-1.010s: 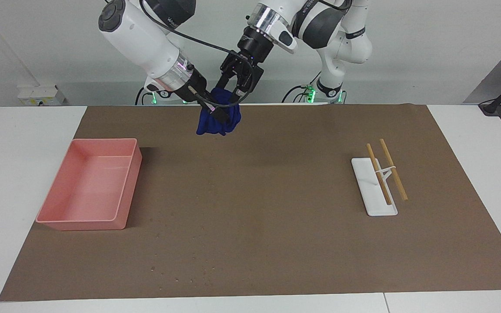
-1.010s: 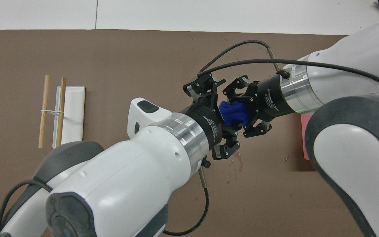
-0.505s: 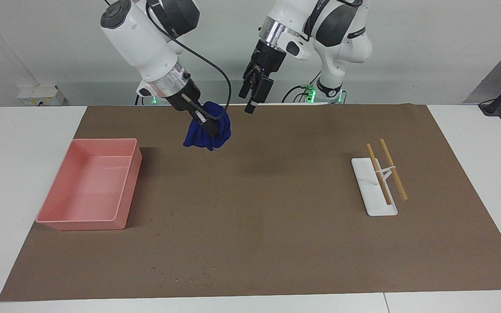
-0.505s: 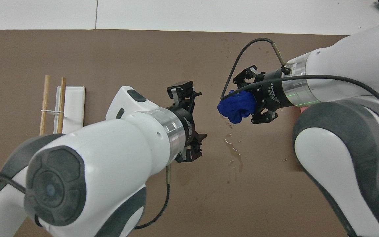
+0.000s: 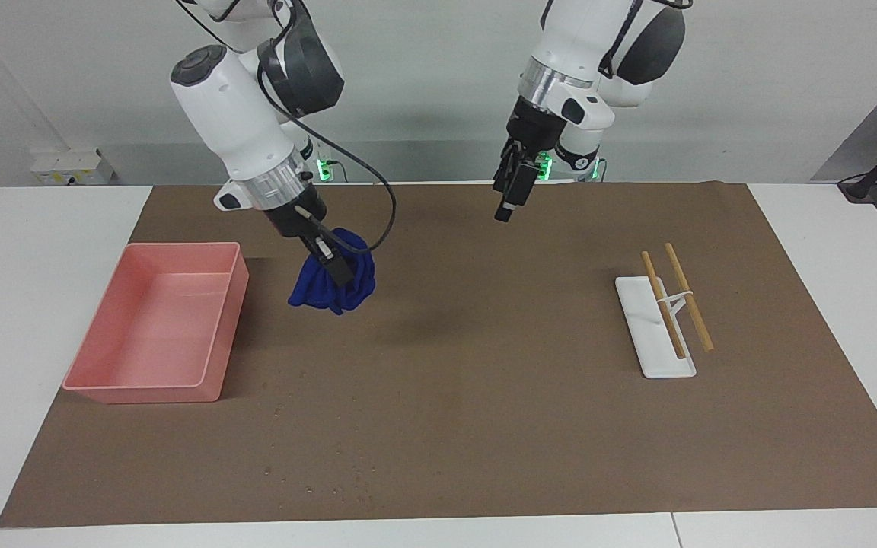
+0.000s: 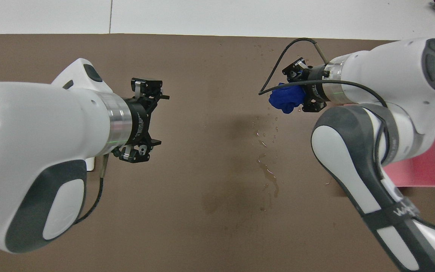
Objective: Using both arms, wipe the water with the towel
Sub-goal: 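Withdraw the left gripper to the tray while the right gripper lifts the towel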
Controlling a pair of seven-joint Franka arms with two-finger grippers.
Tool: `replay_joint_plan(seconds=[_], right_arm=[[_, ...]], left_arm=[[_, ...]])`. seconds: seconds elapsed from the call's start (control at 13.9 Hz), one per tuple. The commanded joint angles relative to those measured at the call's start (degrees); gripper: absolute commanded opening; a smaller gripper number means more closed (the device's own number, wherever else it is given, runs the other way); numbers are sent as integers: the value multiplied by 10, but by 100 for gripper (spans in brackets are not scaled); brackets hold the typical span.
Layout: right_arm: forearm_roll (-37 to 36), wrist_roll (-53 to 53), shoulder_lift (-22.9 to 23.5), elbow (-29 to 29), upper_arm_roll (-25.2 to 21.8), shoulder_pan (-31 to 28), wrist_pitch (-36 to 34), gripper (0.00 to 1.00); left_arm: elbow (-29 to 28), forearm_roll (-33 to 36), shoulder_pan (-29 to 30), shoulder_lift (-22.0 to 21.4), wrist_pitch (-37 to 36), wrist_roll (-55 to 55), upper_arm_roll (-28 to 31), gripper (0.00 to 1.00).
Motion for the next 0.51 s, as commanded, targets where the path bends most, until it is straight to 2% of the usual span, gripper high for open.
replay_joint_plan(seconds=[0.0,0.22,0.43], right_arm=[[-28,-19,72,13,6,-5,109,0],[-43,-74,127,22,7,-4,224,0],[-56,-147,189,49,7,2,296,0]], left_arm=[[-4,4,54,-14,-47,115,-5,100],[-4,4,125,-19,-87,259,-4,100],[-29,5,163,-33,-106,428,-1,100]])
